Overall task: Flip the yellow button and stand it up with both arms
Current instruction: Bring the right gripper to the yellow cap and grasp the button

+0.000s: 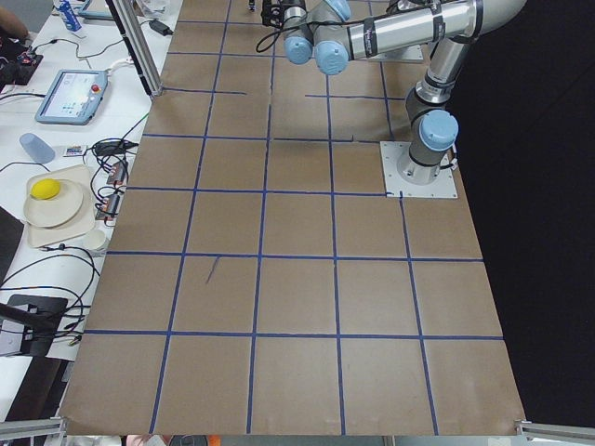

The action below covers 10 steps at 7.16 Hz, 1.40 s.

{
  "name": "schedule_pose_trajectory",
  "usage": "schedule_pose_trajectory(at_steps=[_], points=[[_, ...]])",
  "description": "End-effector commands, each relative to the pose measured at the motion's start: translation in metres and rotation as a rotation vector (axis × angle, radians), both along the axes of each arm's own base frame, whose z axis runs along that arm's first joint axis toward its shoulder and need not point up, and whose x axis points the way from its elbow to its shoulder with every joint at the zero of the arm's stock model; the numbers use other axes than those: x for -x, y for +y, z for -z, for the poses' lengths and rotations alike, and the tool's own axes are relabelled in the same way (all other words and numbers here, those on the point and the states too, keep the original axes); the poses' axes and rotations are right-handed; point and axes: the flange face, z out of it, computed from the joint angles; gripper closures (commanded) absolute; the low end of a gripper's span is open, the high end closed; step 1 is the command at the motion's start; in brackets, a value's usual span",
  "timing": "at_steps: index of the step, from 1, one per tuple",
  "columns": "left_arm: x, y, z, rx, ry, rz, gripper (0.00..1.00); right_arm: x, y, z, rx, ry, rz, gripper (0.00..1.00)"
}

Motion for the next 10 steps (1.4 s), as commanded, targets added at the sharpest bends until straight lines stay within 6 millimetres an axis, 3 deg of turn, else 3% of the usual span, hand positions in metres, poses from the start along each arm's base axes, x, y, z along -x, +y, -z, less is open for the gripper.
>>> schedule_pose_trajectory(at_steps=[1,3,4,5,8,10], points=[[0.0,0.0,0.001,-0.003,0.001,-0.001,0.92,0.0,0.003,-0.001,0.003,0.008,-0.003,0.74],[0.0,-0.002,0.005,-0.009,0.003,-0.002,0.91,0.0,0.003,-0.002,-0.004,0.007,0.002,0.83],[0.0,-0.003,0.007,-0.016,-0.001,0.002,0.55,0.0,0.002,-0.001,-0.005,0.007,0.002,0.83],[0.001,-0.003,0.008,-0.013,-0.006,0.007,0.01,0.0,0.001,-0.001,-0.005,0.007,0.002,0.83],[-0.003,-0.007,0.0,-0.001,-0.008,0.001,0.0,0.007,-0.002,-0.002,0.027,0.03,0.001,0.82],[-0.011,-0.005,0.005,-0.055,-0.081,0.053,0.0,0.022,0.0,0.006,0.189,0.238,-0.15,0.81]])
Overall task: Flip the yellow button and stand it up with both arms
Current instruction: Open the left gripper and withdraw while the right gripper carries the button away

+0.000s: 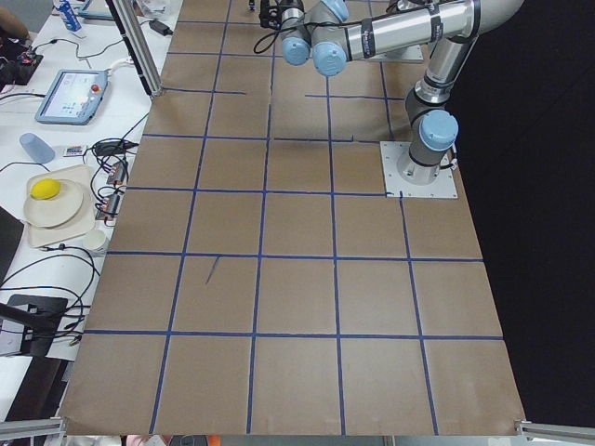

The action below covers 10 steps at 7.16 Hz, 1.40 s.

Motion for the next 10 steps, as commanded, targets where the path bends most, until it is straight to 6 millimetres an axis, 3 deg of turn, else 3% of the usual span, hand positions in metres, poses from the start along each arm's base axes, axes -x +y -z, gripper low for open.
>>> schedule_pose_trajectory(at_steps=[1,2,4,5,7,9,10], points=[[-0.023,-0.002,0.008,-0.024,-0.109,0.046,0.0,0.019,0.007,0.012,0.171,0.242,-0.247,0.8],[-0.048,-0.006,0.019,-0.024,-0.239,0.095,0.0,0.033,0.013,0.017,0.246,0.406,-0.419,0.81],[-0.06,-0.021,0.016,-0.017,-0.452,0.131,0.0,0.057,0.016,0.03,0.356,0.616,-0.807,0.81],[-0.067,-0.033,0.019,-0.024,-0.591,0.102,0.0,0.067,0.017,0.038,0.412,0.672,-1.055,0.82],[-0.076,-0.035,0.031,-0.033,-0.808,0.126,0.0,0.085,0.013,0.064,0.557,0.724,-1.466,0.82],[-0.094,-0.052,0.026,-0.035,-1.031,0.079,0.0,0.132,0.006,0.105,0.68,0.721,-1.657,0.83],[-0.092,-0.053,0.023,-0.056,-1.203,0.09,0.0,0.167,0.008,0.126,0.766,0.67,-1.717,0.82]])
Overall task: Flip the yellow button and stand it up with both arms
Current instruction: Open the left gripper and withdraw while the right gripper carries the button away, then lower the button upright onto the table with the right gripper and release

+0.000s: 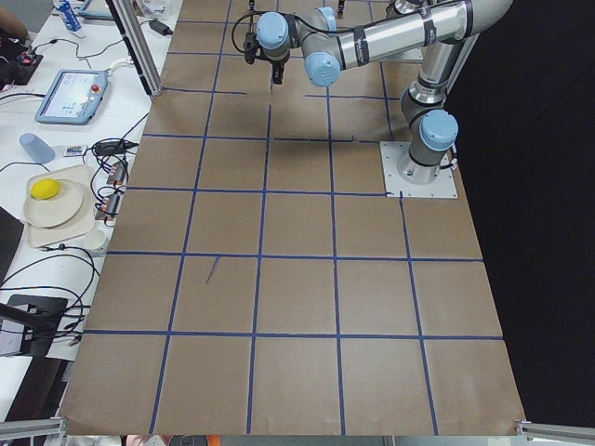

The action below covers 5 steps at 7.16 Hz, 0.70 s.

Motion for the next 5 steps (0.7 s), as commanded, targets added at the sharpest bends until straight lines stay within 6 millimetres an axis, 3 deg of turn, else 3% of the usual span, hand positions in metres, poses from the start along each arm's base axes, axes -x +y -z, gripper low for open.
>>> schedule_pose_trajectory(at_steps=[1,3,4,5], points=[[0.012,-0.005,-0.01,0.02,-0.318,0.046,0.0,0.077,-0.001,0.032,0.064,-0.045,-0.303,0.83],[0.03,-0.005,-0.014,0.033,-0.445,0.032,0.0,0.164,0.014,0.058,0.118,-0.116,-0.49,0.83],[0.039,-0.008,-0.015,0.065,-0.454,0.028,0.0,0.199,0.016,0.081,0.117,-0.139,-0.629,0.82],[0.032,-0.01,-0.022,0.074,-0.518,0.022,0.0,0.224,0.017,0.091,0.129,-0.132,-0.745,0.82]])
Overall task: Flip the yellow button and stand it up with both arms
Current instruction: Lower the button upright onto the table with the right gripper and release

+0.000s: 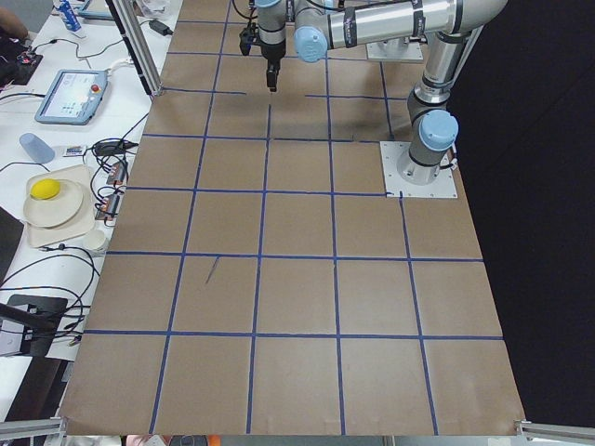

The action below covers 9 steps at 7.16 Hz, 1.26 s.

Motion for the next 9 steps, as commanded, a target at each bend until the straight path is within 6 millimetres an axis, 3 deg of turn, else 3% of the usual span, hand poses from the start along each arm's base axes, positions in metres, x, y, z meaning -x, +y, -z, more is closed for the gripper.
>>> schedule_pose_trajectory(at_steps=[1,3,4,7,8,9], points=[[-0.008,-0.005,-0.023,0.039,-0.101,-0.003,0.0,0.058,0.007,0.027,0.06,0.004,-0.277,0.82],[-0.011,-0.007,-0.03,0.032,-0.103,-0.007,0.0,0.124,0.023,0.073,0.088,-0.068,-0.38,0.82],[-0.011,-0.006,-0.015,0.001,-0.105,-0.005,0.0,0.145,0.027,0.097,0.091,-0.111,-0.399,0.82],[-0.011,-0.01,-0.013,-0.04,-0.108,-0.016,0.0,0.16,0.019,0.139,0.078,-0.172,-0.479,0.82],[-0.011,-0.008,-0.016,-0.037,-0.107,-0.019,0.0,0.164,0.018,0.142,0.063,-0.173,-0.47,0.66],[-0.011,-0.008,-0.016,-0.033,-0.107,-0.017,0.0,0.165,0.018,0.144,0.06,-0.173,-0.464,0.15]])
